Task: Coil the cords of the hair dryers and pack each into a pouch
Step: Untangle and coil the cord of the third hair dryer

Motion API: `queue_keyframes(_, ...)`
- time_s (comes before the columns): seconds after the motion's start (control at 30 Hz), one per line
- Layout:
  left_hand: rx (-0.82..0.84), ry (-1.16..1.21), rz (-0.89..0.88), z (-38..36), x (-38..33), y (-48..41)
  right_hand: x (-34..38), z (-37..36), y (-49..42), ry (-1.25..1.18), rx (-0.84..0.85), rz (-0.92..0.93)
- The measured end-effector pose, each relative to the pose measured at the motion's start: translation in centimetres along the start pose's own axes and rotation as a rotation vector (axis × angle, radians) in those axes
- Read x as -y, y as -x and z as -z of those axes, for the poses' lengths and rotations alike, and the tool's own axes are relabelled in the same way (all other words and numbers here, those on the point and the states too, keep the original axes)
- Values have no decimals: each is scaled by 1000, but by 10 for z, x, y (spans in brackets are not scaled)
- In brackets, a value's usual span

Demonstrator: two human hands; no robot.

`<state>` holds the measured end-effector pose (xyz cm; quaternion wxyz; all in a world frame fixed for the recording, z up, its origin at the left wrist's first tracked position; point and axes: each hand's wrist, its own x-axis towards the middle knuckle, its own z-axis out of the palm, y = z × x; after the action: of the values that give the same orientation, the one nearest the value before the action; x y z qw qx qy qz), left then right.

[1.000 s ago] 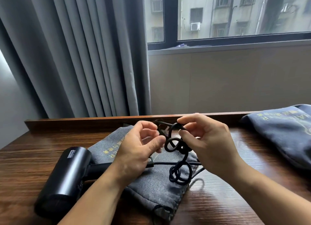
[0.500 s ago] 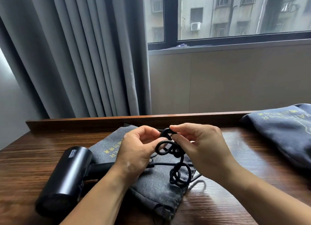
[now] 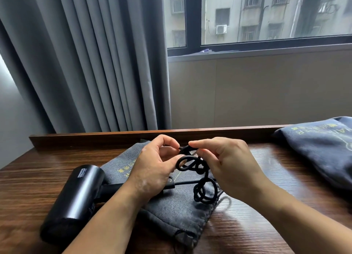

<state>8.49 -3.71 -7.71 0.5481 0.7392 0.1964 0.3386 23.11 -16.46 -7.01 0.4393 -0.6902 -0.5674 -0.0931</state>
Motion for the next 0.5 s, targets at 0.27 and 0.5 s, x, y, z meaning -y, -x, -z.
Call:
queue_keyframes(0.27, -14, 103, 16, -4, 6, 3, -3, -6, 0, -6, 8, 1)
queue_keyframes(0.5, 72, 286, 43, -6, 6, 2, -6, -4, -3, -225, 31, -125)
